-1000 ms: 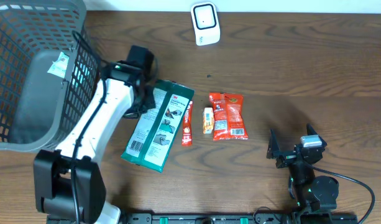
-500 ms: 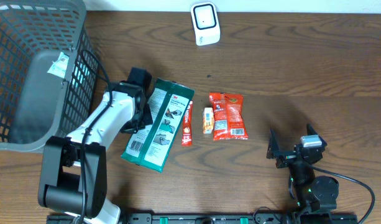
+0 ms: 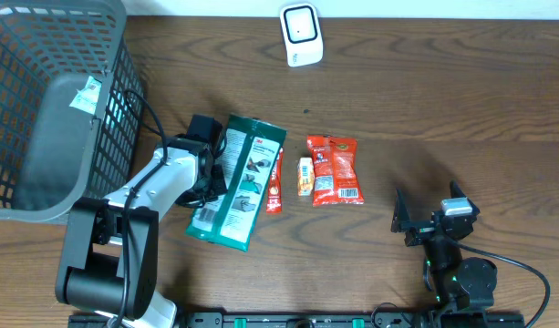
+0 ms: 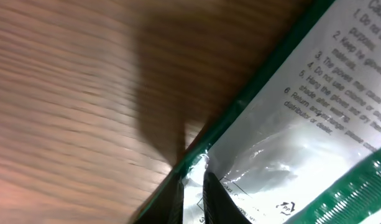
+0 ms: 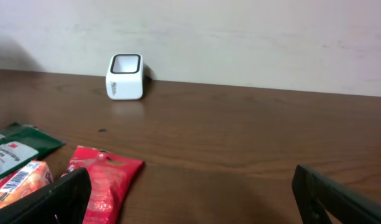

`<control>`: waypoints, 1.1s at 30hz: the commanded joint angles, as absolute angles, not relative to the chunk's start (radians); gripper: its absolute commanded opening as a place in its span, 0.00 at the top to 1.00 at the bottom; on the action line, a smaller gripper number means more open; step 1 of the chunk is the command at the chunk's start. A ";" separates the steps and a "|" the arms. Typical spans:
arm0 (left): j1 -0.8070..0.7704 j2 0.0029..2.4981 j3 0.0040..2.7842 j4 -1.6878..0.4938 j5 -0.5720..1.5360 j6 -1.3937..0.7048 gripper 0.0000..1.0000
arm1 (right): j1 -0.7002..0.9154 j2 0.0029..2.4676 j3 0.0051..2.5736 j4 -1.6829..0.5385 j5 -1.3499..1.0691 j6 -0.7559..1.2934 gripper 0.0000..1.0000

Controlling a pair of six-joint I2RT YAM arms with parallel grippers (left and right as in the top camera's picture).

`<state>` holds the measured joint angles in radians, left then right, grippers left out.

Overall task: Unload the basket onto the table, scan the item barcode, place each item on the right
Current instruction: 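Lay the gloves pack on the table left of the red bag and release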

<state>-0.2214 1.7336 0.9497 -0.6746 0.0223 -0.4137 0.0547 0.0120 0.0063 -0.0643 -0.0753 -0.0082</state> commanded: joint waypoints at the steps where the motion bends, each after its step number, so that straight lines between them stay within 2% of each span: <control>1: -0.221 1.740 0.935 -0.664 0.167 -0.405 0.85 | 0.044 0.007 0.005 -0.068 -0.080 -0.013 0.01; 19: -0.224 1.740 0.935 -0.629 0.241 -0.484 0.85 | 0.044 0.007 0.005 -0.068 -0.080 -0.013 0.01; 33: -0.306 1.700 0.987 -0.619 0.310 -0.459 0.86 | 0.044 0.007 0.005 -0.068 -0.080 -0.013 0.01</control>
<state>-0.3058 1.7332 0.9489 -0.5991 0.2737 -0.4736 0.0544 0.0120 0.0063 -0.0643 -0.0753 -0.0082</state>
